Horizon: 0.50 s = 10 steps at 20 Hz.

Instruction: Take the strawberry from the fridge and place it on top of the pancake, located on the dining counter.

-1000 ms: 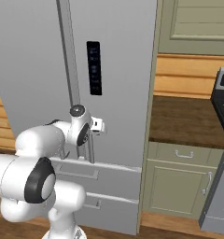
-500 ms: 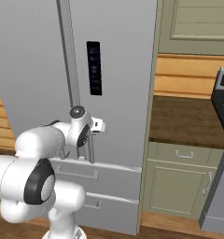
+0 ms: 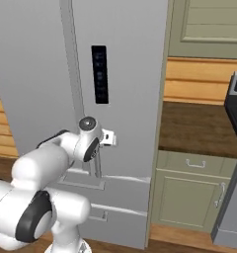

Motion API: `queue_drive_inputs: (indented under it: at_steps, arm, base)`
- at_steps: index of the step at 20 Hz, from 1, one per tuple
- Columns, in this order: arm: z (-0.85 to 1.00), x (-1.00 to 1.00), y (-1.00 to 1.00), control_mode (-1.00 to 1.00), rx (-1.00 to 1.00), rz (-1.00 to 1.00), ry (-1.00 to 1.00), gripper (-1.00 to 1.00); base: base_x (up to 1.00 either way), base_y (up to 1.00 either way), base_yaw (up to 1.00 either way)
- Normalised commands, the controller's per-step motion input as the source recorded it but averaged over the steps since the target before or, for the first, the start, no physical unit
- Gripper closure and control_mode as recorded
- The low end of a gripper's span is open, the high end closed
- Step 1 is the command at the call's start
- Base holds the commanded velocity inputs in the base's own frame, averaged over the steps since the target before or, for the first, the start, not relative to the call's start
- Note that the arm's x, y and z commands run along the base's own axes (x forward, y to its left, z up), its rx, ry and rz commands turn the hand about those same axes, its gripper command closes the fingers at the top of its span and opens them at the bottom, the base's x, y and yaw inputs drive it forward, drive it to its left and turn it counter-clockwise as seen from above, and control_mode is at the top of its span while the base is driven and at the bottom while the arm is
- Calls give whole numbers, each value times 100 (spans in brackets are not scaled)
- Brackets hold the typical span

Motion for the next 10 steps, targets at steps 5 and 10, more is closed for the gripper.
queue_drive_inputs:
  at_steps: [5,10]
  arm:
    - [-11,-50,-66,-100,1,1,0,100]
    - [-5,-58,-77,-100,1,1,0,100]
  base:
    - [0,0,0]
    - [0,0,0]
